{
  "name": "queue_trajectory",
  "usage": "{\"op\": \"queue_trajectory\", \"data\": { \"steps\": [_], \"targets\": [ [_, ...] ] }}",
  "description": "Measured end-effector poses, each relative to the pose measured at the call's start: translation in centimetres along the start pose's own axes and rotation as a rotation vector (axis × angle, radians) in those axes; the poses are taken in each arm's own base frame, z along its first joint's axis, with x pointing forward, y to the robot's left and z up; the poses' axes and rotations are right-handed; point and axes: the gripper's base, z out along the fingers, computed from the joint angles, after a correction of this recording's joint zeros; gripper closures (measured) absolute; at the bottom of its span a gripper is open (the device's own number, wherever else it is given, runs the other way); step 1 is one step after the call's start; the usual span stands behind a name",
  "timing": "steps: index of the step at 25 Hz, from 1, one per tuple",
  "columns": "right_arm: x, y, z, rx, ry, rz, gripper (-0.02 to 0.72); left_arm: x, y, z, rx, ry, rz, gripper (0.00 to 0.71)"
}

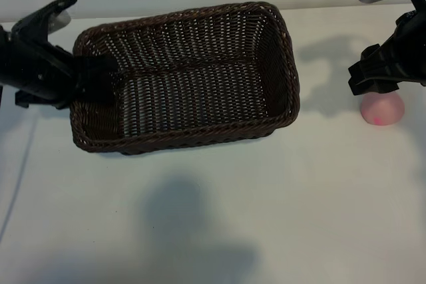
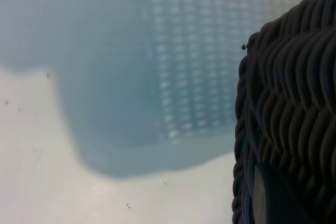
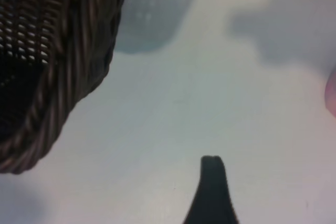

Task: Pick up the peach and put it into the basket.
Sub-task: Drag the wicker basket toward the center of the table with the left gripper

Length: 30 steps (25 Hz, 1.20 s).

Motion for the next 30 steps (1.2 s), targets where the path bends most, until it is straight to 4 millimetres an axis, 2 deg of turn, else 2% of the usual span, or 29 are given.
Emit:
{"op": "queue_trajectory", "data": {
  "steps": [6, 16, 30],
  "targets": [
    [0.0, 0.0, 0.0, -0.001, 0.002, 0.0, 0.154, -1.2, -0.4, 0.5, -0.016, 0.045, 0.047, 0.542],
    [0.0, 0.0, 0.0, -0.001, 0.004, 0.0, 0.154, -3.0, -3.1, 2.1, -0.02, 0.073, 0.114, 0.542],
    [0.1, 0.0, 0.0, -0.002, 0.006, 0.0, 0.216, -4.0, -2.3, 5.0, -0.052, 0.074, 0.016, 0.542]
  ]
}}
